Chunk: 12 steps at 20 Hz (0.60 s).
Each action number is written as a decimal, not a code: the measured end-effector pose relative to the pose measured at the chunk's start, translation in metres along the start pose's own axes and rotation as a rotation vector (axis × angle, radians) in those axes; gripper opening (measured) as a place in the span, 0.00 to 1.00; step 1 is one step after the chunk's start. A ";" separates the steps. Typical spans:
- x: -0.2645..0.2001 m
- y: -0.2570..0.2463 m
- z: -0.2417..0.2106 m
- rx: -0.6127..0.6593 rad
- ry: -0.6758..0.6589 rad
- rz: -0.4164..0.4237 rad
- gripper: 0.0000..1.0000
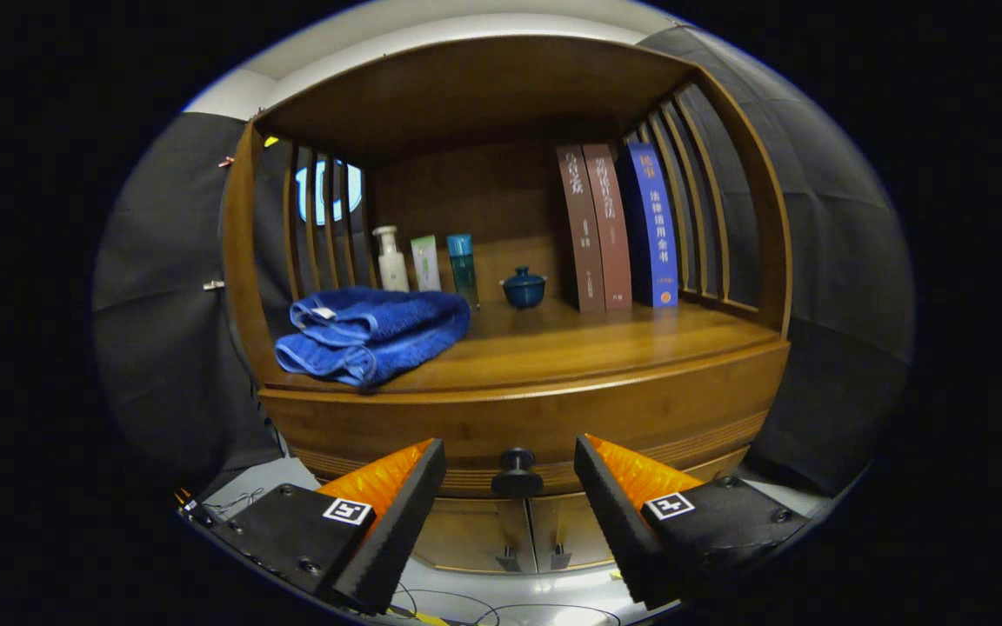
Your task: Pull open the drawer, take out the items inside it, and place them on the countertop above the cabinet.
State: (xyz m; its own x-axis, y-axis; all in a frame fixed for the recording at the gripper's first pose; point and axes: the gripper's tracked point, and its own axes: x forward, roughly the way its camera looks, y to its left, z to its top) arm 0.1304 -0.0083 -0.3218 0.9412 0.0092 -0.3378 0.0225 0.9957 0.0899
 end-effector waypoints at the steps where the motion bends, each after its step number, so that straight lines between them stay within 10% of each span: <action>1: 0.006 -0.002 -0.008 0.001 0.011 -0.005 0.98; 8: 0.041 -0.007 -0.045 0.011 0.089 -0.021 0.89; 12: 0.045 -0.008 -0.046 0.010 0.092 -0.032 0.55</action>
State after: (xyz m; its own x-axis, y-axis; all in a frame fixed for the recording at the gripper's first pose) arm 0.1571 -0.0116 -0.3805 0.9050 -0.0134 -0.4251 0.0557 0.9946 0.0873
